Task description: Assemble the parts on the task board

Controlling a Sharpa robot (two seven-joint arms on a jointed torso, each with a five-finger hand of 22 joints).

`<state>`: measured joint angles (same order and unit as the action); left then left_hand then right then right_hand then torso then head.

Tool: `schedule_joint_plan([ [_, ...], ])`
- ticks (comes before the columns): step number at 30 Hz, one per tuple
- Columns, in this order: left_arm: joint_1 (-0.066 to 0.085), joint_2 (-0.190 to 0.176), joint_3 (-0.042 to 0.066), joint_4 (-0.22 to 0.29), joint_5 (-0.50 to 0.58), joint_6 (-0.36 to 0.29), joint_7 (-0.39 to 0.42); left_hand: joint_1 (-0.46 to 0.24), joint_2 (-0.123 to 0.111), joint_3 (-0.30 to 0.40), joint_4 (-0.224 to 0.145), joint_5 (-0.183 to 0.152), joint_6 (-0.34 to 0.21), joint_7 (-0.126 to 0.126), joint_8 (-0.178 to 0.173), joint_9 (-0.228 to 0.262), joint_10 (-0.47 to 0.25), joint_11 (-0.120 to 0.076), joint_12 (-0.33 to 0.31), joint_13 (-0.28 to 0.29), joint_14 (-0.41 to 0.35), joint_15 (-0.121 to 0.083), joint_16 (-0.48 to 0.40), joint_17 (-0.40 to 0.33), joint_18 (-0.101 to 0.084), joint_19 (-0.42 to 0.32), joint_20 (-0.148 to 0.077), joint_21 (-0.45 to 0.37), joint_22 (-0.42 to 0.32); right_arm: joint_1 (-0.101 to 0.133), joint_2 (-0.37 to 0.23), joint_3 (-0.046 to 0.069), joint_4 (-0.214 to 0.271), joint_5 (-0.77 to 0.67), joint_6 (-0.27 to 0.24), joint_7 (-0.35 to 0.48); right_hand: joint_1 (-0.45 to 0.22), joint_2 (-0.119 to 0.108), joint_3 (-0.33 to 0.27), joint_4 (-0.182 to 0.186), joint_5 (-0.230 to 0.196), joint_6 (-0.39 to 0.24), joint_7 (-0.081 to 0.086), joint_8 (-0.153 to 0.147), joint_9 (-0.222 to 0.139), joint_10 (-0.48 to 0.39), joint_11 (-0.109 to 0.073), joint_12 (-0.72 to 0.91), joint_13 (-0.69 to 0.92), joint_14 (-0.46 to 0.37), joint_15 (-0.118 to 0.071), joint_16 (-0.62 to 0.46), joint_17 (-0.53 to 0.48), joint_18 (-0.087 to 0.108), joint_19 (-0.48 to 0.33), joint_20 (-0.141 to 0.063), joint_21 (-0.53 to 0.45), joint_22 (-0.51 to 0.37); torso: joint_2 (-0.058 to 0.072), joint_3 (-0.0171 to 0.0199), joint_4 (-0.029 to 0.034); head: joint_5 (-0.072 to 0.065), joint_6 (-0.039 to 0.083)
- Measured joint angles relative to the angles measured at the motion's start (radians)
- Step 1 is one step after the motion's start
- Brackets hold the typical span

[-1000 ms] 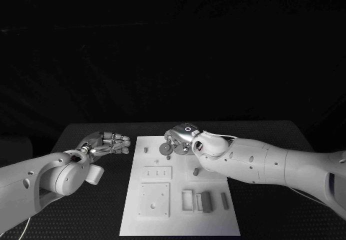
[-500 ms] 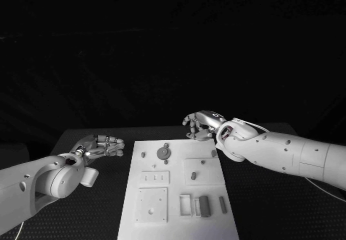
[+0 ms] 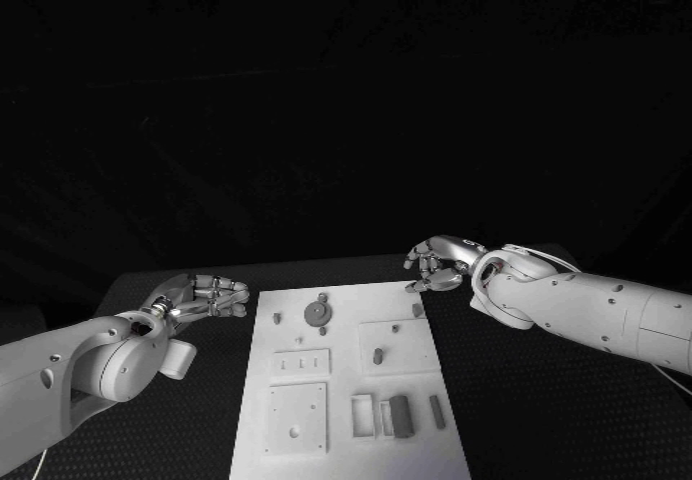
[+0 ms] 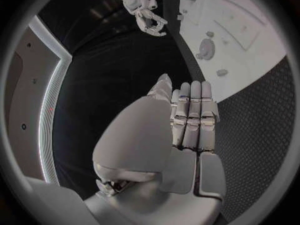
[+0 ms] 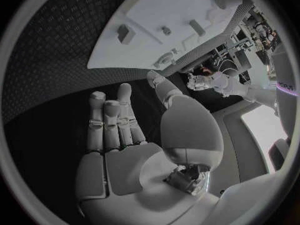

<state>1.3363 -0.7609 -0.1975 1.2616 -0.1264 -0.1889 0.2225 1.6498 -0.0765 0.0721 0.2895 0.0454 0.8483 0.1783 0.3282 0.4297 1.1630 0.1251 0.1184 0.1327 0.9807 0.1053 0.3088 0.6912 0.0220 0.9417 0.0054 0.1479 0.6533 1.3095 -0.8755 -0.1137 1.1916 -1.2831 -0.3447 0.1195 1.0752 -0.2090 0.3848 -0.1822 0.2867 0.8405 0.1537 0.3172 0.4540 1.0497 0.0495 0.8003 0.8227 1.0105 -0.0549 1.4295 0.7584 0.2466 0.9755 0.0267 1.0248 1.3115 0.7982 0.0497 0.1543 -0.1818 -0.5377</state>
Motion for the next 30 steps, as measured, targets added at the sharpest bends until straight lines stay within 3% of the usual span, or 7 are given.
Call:
schedule_joint_plan([
  [6,-0.004,-0.003,-0.001,-0.001,-0.001,0.008,0.001,0.0,0.0,-0.001,0.001,0.0,0.0,0.0,0.0,0.0,0.0,0.0,0.0,0.0,0.0,0.0,-0.004,0.001,0.0,0.0,0.0,0.0,0.0,-0.033,-0.014,0.001,-0.001,0.003,0.026,0.021,0.012,0.011,-0.006,-0.013,0.0,0.003,-0.003,-0.006,0.001,-0.002,-0.001,0.054,0.06,-0.008,-0.007,0.021,0.016,0.0,-0.006,-0.009,0.015,-0.003,0.0,0.0006,-0.0011,-0.002,-0.005],
  [14,-0.006,-0.002,0.0,-0.001,-0.003,0.015,0.002,0.0,0.0,-0.001,0.001,0.0,0.0,0.0,0.0,0.0,0.0,0.0,0.0,0.0,0.0,0.0,-0.004,0.001,0.0,0.0,0.0,0.0,0.0,-0.069,-0.016,0.0,-0.022,-0.001,0.039,0.039,0.017,0.017,-0.006,-0.026,0.0,0.001,-0.005,-0.007,0.002,-0.009,-0.001,0.058,0.068,-0.018,-0.007,0.021,0.017,-0.001,-0.017,-0.008,0.015,-0.003,0.0,-0.0018,-0.0005,-0.007,-0.007],
  [25,-0.007,-0.005,0.0,0.0,-0.007,0.019,0.003,0.0,0.0,-0.001,0.001,0.0,0.0,0.0,0.0,0.0,0.0,0.0,0.0,0.0,0.0,0.0,-0.004,0.001,0.0,0.0,0.0,0.0,0.001,-0.07,-0.011,0.0,-0.039,-0.013,0.038,0.046,0.034,0.034,-0.003,-0.044,0.0,-0.004,-0.007,-0.012,0.002,-0.013,-0.001,0.063,0.073,-0.023,-0.009,0.021,0.019,-0.001,-0.018,-0.007,0.019,-0.003,0.001,-0.0037,-0.0016,-0.01,-0.006],
  [30,-0.007,-0.006,0.0,0.0,-0.009,0.02,0.003,0.0,0.0,-0.001,0.001,0.0,0.0,0.0,0.0,0.0,0.0,0.0,0.0,0.001,0.0,0.0,-0.004,0.001,0.0,0.0,0.0,0.0,0.001,-0.074,-0.008,0.001,-0.039,-0.018,0.038,0.048,0.061,0.061,-0.003,-0.08,0.0,-0.003,-0.011,-0.012,0.006,-0.014,0.0,0.066,0.076,-0.023,-0.009,0.025,0.019,-0.001,-0.018,-0.007,0.025,-0.003,0.001,-0.0043,-0.0016,-0.01,-0.011],
])
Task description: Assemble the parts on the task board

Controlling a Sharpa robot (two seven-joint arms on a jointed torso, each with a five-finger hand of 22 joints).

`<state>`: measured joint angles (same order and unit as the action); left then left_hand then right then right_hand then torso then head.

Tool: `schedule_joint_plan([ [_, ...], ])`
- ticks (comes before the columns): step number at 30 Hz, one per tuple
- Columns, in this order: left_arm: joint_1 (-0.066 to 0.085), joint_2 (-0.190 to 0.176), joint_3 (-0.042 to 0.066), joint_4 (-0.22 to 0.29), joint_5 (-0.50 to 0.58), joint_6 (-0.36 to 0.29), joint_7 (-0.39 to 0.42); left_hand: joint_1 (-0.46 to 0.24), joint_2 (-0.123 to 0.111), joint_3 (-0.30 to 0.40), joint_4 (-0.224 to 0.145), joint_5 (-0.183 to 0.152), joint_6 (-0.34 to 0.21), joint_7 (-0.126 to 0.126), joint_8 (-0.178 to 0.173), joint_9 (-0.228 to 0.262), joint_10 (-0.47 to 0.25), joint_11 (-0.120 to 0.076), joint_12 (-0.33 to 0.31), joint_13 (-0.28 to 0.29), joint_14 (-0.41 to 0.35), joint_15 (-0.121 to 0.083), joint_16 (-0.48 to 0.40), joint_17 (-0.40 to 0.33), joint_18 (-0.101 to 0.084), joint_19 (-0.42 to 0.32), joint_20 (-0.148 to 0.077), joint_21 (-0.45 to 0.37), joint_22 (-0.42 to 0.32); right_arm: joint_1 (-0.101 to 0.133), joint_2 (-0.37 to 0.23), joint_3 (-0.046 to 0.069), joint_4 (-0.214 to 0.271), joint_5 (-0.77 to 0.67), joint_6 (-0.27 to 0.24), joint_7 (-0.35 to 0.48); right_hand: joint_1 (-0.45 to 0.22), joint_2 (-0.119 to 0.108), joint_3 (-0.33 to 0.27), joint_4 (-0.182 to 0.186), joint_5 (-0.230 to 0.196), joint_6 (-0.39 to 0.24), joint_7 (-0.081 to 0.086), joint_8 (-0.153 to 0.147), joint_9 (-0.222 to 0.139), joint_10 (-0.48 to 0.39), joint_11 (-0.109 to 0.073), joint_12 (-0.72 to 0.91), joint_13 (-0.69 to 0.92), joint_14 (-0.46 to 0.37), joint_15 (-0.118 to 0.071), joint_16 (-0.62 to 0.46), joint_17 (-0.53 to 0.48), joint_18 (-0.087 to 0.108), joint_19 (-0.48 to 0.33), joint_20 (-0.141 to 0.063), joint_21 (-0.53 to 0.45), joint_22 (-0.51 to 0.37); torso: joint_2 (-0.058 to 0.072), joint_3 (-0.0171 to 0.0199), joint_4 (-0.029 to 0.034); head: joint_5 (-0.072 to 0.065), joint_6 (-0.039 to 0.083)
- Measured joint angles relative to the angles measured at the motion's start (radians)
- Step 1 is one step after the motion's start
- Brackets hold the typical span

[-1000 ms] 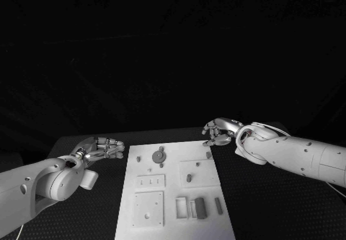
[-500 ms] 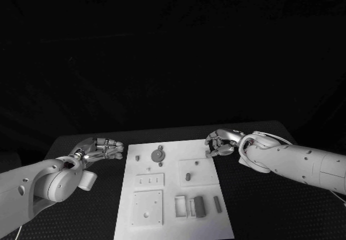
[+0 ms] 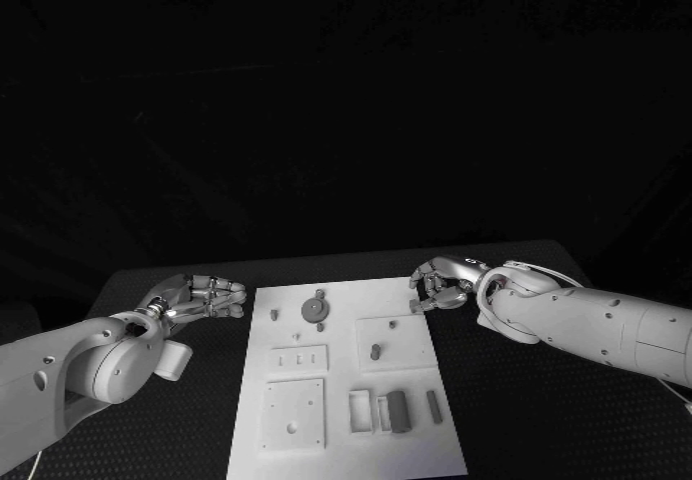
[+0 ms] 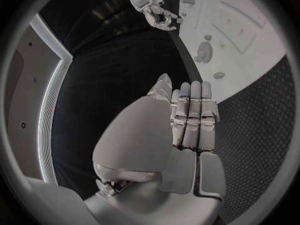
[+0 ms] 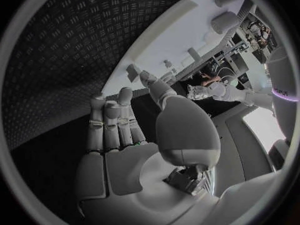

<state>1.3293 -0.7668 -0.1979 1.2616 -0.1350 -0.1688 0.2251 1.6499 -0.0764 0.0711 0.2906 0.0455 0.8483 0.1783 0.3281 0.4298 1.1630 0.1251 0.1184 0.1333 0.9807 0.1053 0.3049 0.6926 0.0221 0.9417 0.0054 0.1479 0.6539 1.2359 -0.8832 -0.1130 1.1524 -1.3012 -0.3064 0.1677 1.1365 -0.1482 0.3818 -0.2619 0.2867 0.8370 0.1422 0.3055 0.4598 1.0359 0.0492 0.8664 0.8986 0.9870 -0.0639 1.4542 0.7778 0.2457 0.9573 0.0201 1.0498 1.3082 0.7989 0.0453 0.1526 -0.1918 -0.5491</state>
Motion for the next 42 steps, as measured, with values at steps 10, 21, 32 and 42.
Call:
schedule_joint_plan([
  [10,0.0,-0.001,0.0,-0.001,-0.004,0.0,0.0,0.0,0.0,0.0,0.0,0.0,0.0,0.0,0.0,0.0,0.0,0.0,0.0,0.0,0.0,0.0,0.0,0.001,0.0,0.0,0.0,0.0,0.0,-0.024,0.02,0.0,-0.016,-0.005,0.0,0.009,0.032,0.032,0.01,-0.024,0.0,0.002,-0.004,0.008,0.005,-0.001,-0.001,0.004,0.001,-0.002,-0.001,0.0,0.0,0.0,-0.001,0.002,0.005,0.0,0.0,-0.0001,0.0001,0.003,-0.011],
  [21,0.0,-0.001,0.0,-0.002,-0.006,0.001,0.0,0.0,0.0,0.0,0.0,0.0,0.0,0.0,0.0,0.0,0.0,0.0,0.0,0.0,0.0,0.0,0.0,0.002,0.0,0.0,0.0,-0.004,0.0,-0.028,0.026,0.0,-0.027,-0.004,0.0,0.018,0.054,0.038,0.088,0.009,0.0,0.003,-0.004,0.023,0.012,-0.001,-0.001,0.008,0.001,0.002,-0.005,0.009,0.0,0.0,-0.002,0.002,0.017,0.0,0.0,-0.0008,-0.0006,0.007,-0.016],
  [32,0.0,-0.003,0.0,-0.002,-0.007,0.001,-0.001,0.0,0.0,0.0,0.0,0.0,0.0,0.0,0.0,0.0,0.0,0.0,0.0,0.0,0.0,0.0,0.0,0.003,0.0,0.0,0.0,-0.004,0.001,-0.031,0.029,0.0,-0.033,0.0,-0.001,0.022,0.055,0.05,0.097,0.008,0.0,0.004,-0.005,0.028,0.013,-0.001,-0.001,0.007,0.001,0.002,-0.005,0.009,0.001,0.0,-0.002,0.002,0.021,0.0,-0.001,-0.0012,-0.0007,0.006,-0.019],
  [42,0.0,-0.004,0.0,-0.002,-0.008,0.002,-0.001,0.0,0.0,0.0,0.0,0.0,0.0,0.0,0.0,0.0,0.0,0.0,0.0,0.0,0.0,0.0,-0.004,0.002,0.0,0.0,0.0,-0.004,0.0,-0.035,0.042,0.0,-0.043,0.005,0.002,0.025,0.044,0.061,0.108,0.014,0.0,0.004,-0.005,0.034,0.018,-0.001,-0.001,0.011,0.002,0.002,-0.005,0.013,0.002,0.0,-0.002,0.002,0.025,0.0,0.0,-0.0017,-0.0005,0.008,-0.023],
])
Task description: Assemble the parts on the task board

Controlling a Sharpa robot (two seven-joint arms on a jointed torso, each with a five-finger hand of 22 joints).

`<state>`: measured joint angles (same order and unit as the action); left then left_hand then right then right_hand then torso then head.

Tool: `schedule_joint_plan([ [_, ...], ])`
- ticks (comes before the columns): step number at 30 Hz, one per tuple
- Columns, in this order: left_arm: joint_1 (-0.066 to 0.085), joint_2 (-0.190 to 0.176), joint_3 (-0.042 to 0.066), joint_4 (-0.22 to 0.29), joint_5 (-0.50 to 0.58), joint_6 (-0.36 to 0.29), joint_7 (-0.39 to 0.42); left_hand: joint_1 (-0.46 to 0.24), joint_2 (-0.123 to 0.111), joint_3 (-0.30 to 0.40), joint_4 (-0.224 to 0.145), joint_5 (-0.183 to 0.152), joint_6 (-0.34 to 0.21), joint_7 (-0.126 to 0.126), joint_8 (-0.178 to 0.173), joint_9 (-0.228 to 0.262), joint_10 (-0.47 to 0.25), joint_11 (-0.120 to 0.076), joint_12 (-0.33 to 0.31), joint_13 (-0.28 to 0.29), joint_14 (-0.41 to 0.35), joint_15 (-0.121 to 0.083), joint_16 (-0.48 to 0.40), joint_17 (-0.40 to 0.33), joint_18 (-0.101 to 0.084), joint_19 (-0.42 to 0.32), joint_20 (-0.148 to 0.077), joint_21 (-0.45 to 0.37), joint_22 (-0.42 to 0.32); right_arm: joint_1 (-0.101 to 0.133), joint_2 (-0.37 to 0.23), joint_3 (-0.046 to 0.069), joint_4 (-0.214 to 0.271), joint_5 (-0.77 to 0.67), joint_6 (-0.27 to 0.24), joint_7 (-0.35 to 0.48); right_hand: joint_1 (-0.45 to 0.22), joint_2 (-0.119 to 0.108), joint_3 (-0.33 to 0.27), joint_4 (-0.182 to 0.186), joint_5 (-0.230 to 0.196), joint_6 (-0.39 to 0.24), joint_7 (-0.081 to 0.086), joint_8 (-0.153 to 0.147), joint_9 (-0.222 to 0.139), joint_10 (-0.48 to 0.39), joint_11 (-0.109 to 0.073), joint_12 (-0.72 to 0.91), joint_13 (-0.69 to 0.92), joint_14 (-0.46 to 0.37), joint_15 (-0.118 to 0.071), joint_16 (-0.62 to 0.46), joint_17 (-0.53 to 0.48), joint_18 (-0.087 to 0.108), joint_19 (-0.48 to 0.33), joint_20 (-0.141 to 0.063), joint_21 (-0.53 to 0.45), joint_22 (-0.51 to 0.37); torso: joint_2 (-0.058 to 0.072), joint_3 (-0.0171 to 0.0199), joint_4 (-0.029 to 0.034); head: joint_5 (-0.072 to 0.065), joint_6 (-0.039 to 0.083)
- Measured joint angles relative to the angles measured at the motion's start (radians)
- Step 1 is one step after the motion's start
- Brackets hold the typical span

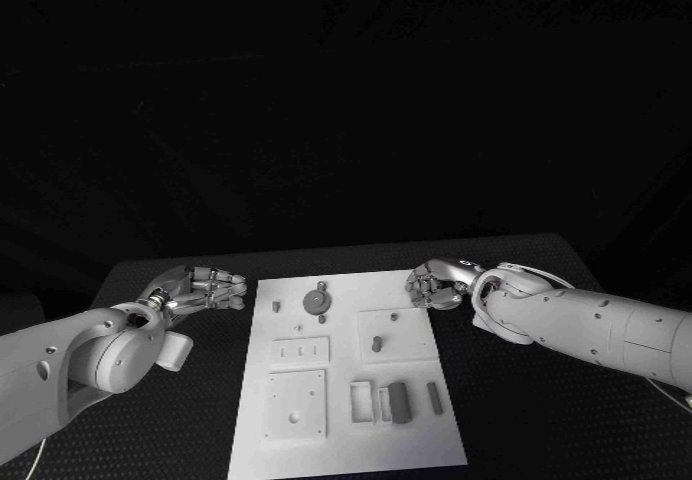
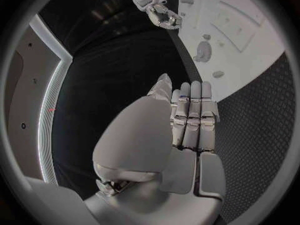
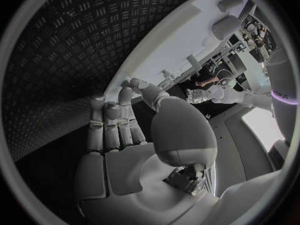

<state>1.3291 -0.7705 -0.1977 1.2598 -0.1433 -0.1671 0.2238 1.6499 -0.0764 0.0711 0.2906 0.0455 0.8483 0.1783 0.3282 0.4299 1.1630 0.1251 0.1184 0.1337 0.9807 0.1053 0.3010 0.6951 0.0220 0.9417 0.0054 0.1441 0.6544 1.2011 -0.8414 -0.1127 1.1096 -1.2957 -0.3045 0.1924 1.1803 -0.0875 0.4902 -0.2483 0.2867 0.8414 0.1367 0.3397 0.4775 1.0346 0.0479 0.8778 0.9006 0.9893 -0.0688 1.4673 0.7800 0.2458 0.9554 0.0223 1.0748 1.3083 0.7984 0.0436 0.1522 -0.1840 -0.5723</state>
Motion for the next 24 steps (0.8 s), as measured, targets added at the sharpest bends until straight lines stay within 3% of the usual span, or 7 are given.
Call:
schedule_joint_plan([
  [9,0.0,-0.002,0.0,0.0,-0.001,0.0,0.0,0.0,0.0,0.0,0.0,0.0,0.0,0.0,0.0,0.0,0.0,0.0,-0.004,0.0,0.0,0.0,0.0,0.001,0.0,0.0,0.0,0.0,0.0,-0.006,0.007,0.001,-0.013,0.001,0.003,0.003,0.003,0.026,0.023,0.012,0.0,0.0,0.0,0.012,0.011,0.0,0.0,0.0,0.0,0.005,-0.004,0.004,0.003,0.0,-0.001,0.001,0.01,0.0,0.0,0.0,-0.0004,0.002,-0.005],
  [24,0.0,-0.001,0.0,-0.002,-0.002,0.0,0.0,0.0,0.0,0.0,0.0,0.0,0.0,0.0,0.0,0.0,0.0,0.0,-0.004,0.0,0.0,0.0,0.0,0.002,0.0,0.0,0.0,0.0,0.0,-0.007,0.007,0.001,-0.018,-0.003,0.001,0.002,-0.01,0.013,0.059,0.042,0.0,0.001,-0.001,0.012,0.019,0.0,0.0,0.0,-0.001,0.007,-0.008,0.008,0.004,0.0,-0.001,0.001,0.013,0.0,0.0,0.0002,-0.0009,0.0,-0.01],
])
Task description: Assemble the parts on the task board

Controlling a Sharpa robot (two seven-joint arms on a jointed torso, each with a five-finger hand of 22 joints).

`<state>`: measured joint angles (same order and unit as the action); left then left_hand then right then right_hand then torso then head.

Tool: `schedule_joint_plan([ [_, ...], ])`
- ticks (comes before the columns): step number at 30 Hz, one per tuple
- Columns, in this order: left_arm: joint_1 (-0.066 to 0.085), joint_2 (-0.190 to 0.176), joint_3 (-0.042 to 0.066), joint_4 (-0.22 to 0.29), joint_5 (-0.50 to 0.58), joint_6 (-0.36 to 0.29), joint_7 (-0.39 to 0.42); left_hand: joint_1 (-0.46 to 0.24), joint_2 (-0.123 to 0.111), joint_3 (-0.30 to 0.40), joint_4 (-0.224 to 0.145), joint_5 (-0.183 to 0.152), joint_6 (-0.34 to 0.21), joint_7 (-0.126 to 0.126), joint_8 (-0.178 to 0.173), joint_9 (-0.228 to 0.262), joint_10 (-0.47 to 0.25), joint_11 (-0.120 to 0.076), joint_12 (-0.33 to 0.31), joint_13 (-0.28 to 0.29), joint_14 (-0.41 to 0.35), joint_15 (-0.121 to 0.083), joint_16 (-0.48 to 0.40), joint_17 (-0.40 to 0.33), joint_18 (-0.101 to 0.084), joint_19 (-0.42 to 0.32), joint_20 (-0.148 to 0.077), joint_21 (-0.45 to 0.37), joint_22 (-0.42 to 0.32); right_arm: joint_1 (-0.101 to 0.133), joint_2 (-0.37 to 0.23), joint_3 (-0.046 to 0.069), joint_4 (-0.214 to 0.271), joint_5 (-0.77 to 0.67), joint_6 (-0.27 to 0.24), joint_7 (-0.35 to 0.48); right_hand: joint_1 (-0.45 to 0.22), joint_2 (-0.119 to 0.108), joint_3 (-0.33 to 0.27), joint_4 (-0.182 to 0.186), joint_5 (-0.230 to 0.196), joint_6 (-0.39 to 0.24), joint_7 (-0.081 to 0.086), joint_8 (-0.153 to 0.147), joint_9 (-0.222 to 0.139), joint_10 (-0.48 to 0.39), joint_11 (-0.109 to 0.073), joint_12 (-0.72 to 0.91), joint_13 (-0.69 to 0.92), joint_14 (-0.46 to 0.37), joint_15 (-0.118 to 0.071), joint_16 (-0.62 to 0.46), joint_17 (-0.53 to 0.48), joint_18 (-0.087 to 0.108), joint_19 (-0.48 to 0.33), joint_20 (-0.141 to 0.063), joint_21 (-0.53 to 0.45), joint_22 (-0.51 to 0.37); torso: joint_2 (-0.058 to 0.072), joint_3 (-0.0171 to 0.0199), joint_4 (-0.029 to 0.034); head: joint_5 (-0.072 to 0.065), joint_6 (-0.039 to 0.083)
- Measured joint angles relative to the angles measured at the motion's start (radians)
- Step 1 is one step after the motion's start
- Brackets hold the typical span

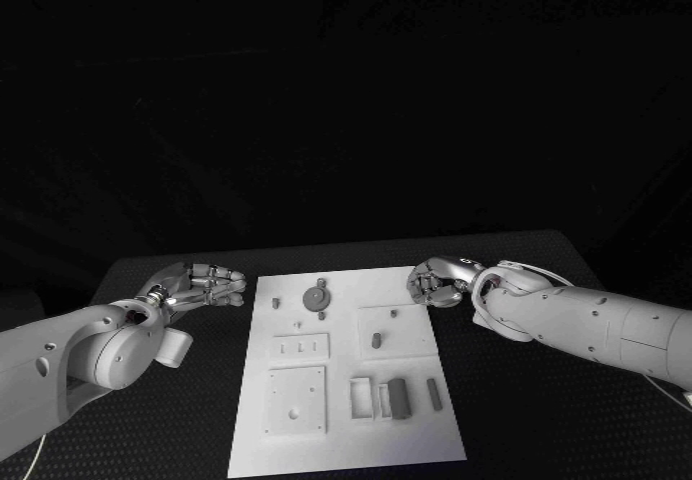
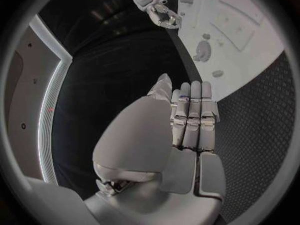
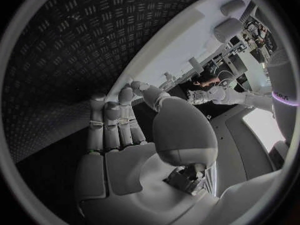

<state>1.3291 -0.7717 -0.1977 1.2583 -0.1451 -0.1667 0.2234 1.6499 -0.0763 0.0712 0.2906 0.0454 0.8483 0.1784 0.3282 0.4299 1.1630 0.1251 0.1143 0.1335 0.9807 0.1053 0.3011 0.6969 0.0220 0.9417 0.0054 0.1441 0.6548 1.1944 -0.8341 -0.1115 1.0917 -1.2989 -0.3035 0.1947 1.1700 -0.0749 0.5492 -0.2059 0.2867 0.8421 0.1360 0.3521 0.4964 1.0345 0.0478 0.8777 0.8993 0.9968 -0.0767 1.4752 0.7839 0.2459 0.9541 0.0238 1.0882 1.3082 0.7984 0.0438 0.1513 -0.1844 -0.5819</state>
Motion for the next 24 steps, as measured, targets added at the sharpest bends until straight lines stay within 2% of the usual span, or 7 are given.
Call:
schedule_joint_plan([
  [1,0.0,0.0,0.0,0.0,0.0,0.0,0.0,0.0,0.0,0.0,0.0,0.0,0.0,0.0,0.0,0.0,0.0,0.0,0.0,0.0,0.0,0.0,0.0,0.0,0.0,0.0,0.0,0.0,0.0,0.0,0.0,0.0,-0.001,0.003,-0.001,0.0,-0.001,0.002,0.004,0.004,0.0,0.0,0.0,0.0,0.002,0.0,0.0,0.0,0.0,0.0,0.0,0.0,0.0,0.0,0.0,0.0,0.002,0.0,0.0,0.0,0.0,0.0,0.0],
  [4,0.0,0.0,0.0,0.0,-0.006,0.001,-0.001,0.0,0.0,0.0,0.0,0.0,0.008,-0.001,0.0,0.003,0.009,-0.002,0.0,0.003,0.0,0.0,0.0,0.003,0.0,0.0,0.0,0.0,0.001,-0.001,0.001,-0.001,-0.001,0.009,-0.008,-0.005,-0.011,0.038,0.015,0.021,0.0,0.0,0.0,-0.001,0.003,0.0,0.0,0.008,0.0,0.001,-0.001,0.006,0.003,0.0,0.007,-0.001,0.008,0.0,0.0,0.0,0.0,-0.001,0.0],
  [6,0.0,-0.001,0.0,0.0,-0.017,0.003,-0.001,0.0,0.011,0.0,0.0,0.0,0.028,-0.01,0.01,0.008,0.024,-0.01,0.0,0.007,0.011,-0.003,0.0,0.007,0.0,0.008,0.0,0.0,0.003,-0.001,0.001,-0.001,0.001,0.015,-0.012,-0.011,-0.014,0.046,0.017,0.023,0.0,0.0,0.0,0.0,0.003,0.0,0.0,0.008,0.0,0.004,-0.004,0.007,0.005,0.0,0.011,-0.004,0.016,0.0,0.0,0.0002,-0.0003,-0.001,0.0],
  [12,0.0,-0.001,0.0,0.001,-0.043,0.013,-0.002,-0.013,0.023,0.0,0.0,0.0,0.064,-0.029,0.023,0.012,0.052,-0.025,0.01,0.014,0.035,-0.016,0.005,0.024,-0.001,0.013,-0.006,0.0,0.008,-0.002,0.005,-0.001,0.009,0.026,-0.02,-0.03,-0.014,0.054,0.023,0.017,0.0,0.0,0.0,0.009,0.006,0.003,-0.006,0.008,-0.001,0.006,-0.006,0.012,0.006,0.0,0.018,-0.011,0.021,0.0,0.0,0.0005,-0.0006,-0.002,0.001],
  [16,0.0,-0.002,0.0,0.002,-0.053,0.018,-0.011,-0.02,0.031,0.0,0.0,0.0,0.069,-0.03,0.023,0.012,0.056,-0.024,0.01,0.015,0.036,-0.018,0.008,0.031,-0.001,0.015,-0.007,0.0,0.01,-0.002,0.005,-0.001,0.017,0.013,-0.027,-0.039,-0.013,0.055,0.027,0.013,0.0,0.002,-0.002,0.009,0.006,0.004,-0.007,0.008,-0.003,0.008,-0.008,0.012,0.008,0.0,0.018,-0.011,0.025,0.0,0.0,0.0004,-0.0007,-0.003,0.001],
  [21,0.001,-0.002,0.001,0.011,-0.067,0.017,-0.041,-0.052,0.033,0.0,0.0,0.0,0.072,-0.032,0.023,0.01,0.056,-0.024,0.01,0.015,0.036,-0.017,0.007,0.034,-0.001,0.015,-0.007,-0.006,0.011,0.001,0.002,0.017,0.045,-0.003,-0.035,-0.054,-0.013,0.055,0.03,0.01,0.0,0.003,-0.003,0.008,0.006,0.006,-0.009,0.008,-0.004,0.009,-0.009,0.016,0.009,0.0,0.018,-0.011,0.025,0.0,0.0,0.0002,-0.0008,-0.003,0.003],
  [24,0.001,0.001,0.005,0.018,-0.085,0.016,-0.072,-0.101,0.031,0.0,0.0,0.0,0.071,-0.031,0.015,0.005,0.056,-0.024,0.001,0.014,0.021,-0.003,-0.011,0.034,-0.001,0.001,-0.005,-0.014,0.013,0.017,0.004,0.028,0.076,-0.013,-0.04,-0.068,-0.013,0.055,0.032,0.008,0.0,0.003,-0.003,0.008,0.006,0.009,-0.013,0.008,-0.004,0.01,-0.01,0.015,0.01,0.0,0.018,-0.011,0.026,0.0,0.0,-0.0001,-0.0012,-0.001,0.007],
])
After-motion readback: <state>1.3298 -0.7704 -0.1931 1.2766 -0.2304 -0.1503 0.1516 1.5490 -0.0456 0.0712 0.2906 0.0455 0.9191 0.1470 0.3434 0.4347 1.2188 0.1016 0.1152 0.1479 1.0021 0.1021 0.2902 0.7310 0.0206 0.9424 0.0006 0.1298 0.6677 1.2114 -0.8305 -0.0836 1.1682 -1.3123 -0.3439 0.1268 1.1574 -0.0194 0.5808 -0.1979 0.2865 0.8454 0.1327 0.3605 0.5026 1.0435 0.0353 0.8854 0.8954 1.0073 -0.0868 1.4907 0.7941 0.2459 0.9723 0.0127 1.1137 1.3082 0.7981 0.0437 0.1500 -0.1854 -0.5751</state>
